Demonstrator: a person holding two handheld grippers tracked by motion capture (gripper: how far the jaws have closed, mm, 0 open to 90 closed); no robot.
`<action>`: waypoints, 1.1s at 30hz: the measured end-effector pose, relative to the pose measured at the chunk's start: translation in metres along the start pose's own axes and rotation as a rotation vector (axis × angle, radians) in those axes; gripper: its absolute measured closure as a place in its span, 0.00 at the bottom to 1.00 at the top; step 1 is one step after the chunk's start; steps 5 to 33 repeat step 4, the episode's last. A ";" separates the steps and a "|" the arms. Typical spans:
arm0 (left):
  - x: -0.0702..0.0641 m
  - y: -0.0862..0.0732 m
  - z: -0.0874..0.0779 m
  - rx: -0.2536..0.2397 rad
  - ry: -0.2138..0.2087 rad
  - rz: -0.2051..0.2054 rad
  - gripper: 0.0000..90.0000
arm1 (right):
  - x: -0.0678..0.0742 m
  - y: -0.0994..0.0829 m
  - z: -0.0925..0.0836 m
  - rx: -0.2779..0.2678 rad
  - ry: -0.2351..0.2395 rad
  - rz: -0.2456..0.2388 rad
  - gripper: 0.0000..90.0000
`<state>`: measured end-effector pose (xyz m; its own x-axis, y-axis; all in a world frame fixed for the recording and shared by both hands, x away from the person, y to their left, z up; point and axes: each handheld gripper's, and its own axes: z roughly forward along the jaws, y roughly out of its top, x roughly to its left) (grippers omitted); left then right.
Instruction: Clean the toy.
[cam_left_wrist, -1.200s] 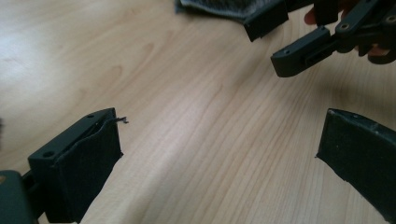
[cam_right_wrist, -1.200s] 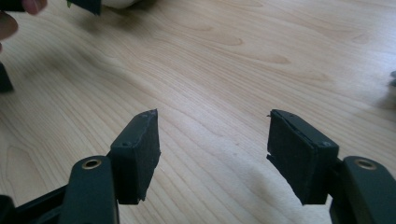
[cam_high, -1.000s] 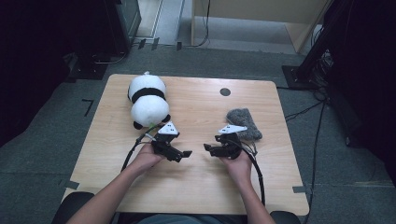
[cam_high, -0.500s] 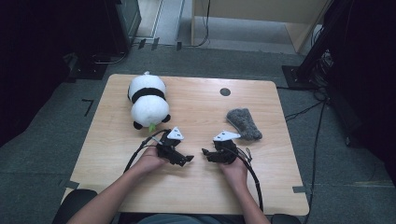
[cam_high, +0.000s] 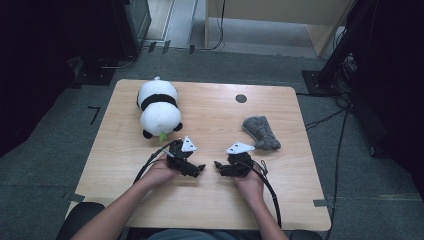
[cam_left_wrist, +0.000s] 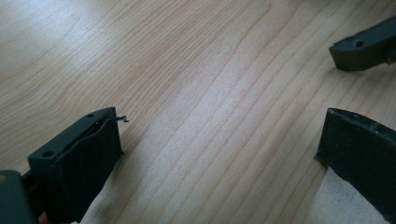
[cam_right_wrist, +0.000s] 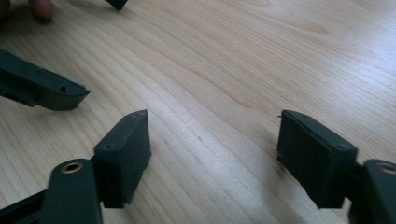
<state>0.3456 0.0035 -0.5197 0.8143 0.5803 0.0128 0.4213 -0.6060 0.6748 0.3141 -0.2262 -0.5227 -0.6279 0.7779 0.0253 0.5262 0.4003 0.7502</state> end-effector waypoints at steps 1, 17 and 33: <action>0.000 0.000 0.000 0.000 0.002 -0.002 0.00 | 0.000 0.000 0.000 0.002 0.002 -0.002 0.26; 0.000 -0.001 -0.001 0.002 0.011 -0.012 0.00 | 0.000 0.000 0.001 0.009 -0.008 0.005 0.21; 0.000 -0.001 -0.001 0.002 0.011 -0.012 0.00 | 0.000 0.000 0.001 0.009 -0.008 0.005 0.21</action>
